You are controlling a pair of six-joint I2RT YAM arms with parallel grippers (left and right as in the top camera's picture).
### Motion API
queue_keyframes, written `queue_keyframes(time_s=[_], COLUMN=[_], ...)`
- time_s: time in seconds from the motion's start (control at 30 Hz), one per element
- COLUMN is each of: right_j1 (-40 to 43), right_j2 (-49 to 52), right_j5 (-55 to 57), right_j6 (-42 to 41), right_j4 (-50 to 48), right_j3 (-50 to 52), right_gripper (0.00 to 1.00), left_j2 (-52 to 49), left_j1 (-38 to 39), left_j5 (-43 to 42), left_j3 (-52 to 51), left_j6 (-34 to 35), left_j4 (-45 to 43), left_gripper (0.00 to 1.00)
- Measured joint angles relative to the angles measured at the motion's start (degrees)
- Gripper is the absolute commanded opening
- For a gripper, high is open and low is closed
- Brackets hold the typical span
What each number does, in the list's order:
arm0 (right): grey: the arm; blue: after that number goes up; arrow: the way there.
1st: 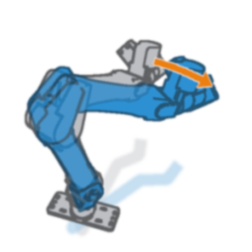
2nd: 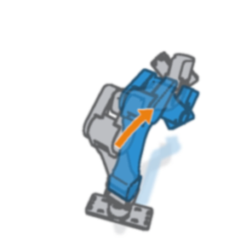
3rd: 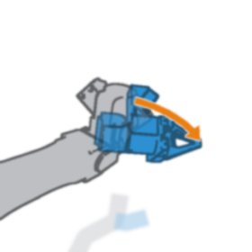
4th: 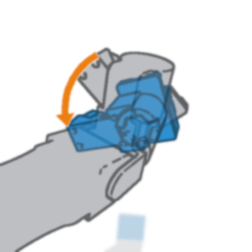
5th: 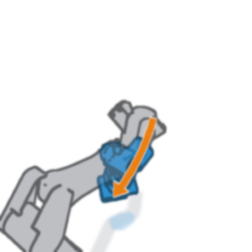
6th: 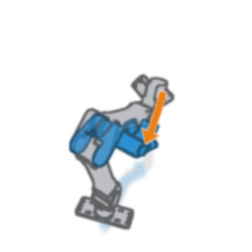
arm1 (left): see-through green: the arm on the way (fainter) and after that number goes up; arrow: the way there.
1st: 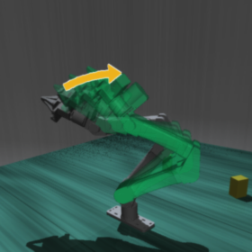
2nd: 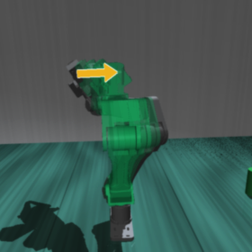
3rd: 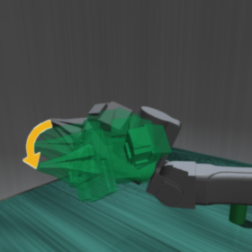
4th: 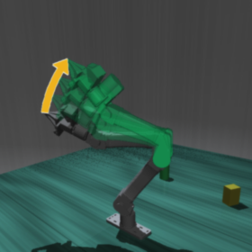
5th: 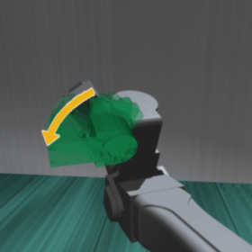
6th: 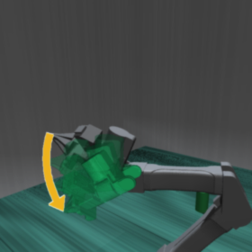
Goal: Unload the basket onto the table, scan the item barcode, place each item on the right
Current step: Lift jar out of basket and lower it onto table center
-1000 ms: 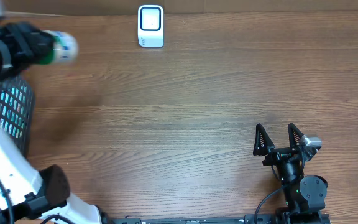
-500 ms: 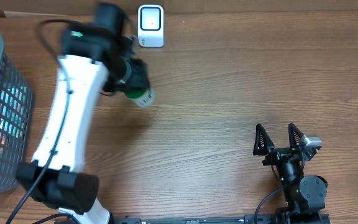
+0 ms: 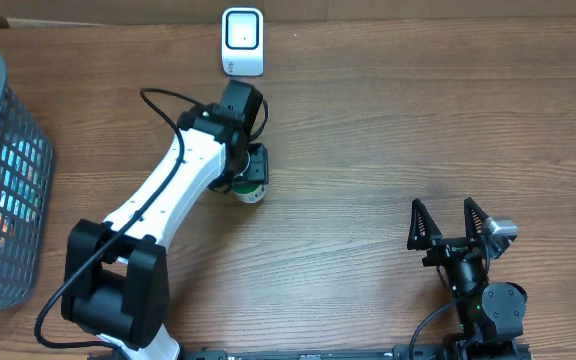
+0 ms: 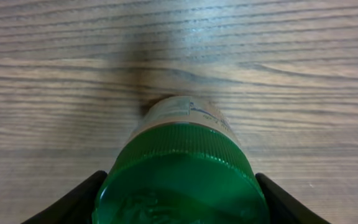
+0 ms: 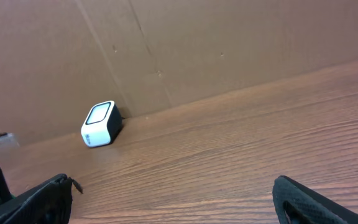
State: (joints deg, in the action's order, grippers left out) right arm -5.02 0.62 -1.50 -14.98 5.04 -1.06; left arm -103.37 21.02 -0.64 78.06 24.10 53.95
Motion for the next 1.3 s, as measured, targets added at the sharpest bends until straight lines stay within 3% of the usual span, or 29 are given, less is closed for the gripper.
queue_keyframes(time_s=[0.23, 1.3], right_j1=[0.0, 0.0], right_j2=[0.0, 0.0], right_j5=[0.0, 0.0], right_j6=[0.0, 0.0], right_j4=[0.0, 0.0], right_j3=[0.0, 0.0], right_gripper=[1.0, 1.0], left_j2=[0.0, 1.6], left_j1=[0.0, 0.0], left_j5=[0.5, 0.9], left_j3=[-3.6, -6.6], left_j6=[1.0, 1.7], left_j4=[-5.8, -9.0], left_gripper=[0.49, 0.52])
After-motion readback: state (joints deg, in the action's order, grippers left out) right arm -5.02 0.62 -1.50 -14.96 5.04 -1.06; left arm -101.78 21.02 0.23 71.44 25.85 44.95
